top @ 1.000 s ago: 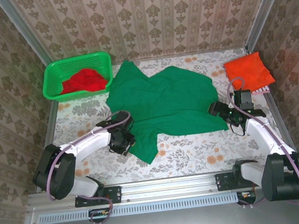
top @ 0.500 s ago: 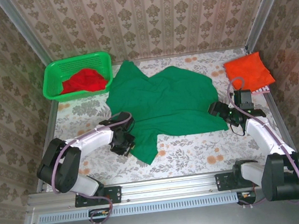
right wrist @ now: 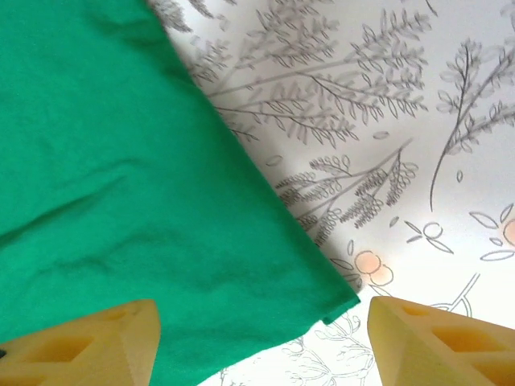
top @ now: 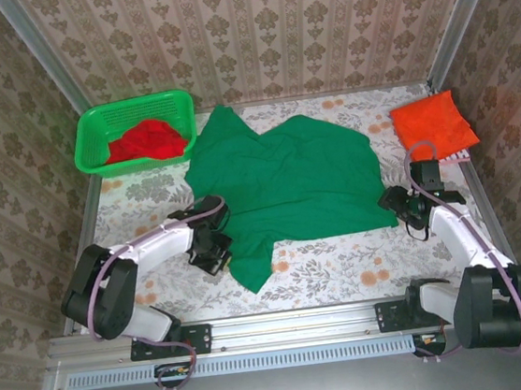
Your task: Fold and stack the t-shirts
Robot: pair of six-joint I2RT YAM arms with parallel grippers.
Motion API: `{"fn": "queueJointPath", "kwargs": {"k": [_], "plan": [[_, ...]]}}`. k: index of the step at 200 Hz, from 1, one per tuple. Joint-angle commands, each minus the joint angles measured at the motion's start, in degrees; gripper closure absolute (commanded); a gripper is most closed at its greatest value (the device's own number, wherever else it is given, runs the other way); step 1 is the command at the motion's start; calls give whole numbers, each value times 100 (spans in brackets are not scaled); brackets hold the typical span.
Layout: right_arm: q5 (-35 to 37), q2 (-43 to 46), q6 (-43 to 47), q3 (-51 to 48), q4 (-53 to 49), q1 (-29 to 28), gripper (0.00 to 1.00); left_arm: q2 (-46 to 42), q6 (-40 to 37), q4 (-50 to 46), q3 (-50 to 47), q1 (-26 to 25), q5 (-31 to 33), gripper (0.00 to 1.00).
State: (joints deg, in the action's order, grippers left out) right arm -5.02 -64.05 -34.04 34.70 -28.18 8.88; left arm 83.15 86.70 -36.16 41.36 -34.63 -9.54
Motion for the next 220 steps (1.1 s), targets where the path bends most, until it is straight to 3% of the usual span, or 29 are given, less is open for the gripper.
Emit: {"fn": "queueJointPath", "kwargs": {"k": [1, 56, 109, 149, 197, 220], "plan": [[-457, -143, -550, -265, 98, 52, 32, -283, -101, 71, -189, 196, 153, 100], [-1961, -551, -1876, -749, 1365, 59, 30, -668, -242, -206, -187, 485, 189, 100], [-1544, -912, -1655, -678, 1515, 206, 30, -1127, -333, -409, -352, 758, 276, 100], [-1177, -1110, -1291, -353, 1540, 649, 32, -1323, -447, -516, -495, 1052, 250, 100], [-1447, -1406, -1201, -73, 1726, 983, 46, -1337, -523, -566, -513, 1160, 251, 100], [-1596, -1373, -1209, -42, 1824, 1129, 63, -1362, -517, -580, -515, 1196, 250, 100]]}}
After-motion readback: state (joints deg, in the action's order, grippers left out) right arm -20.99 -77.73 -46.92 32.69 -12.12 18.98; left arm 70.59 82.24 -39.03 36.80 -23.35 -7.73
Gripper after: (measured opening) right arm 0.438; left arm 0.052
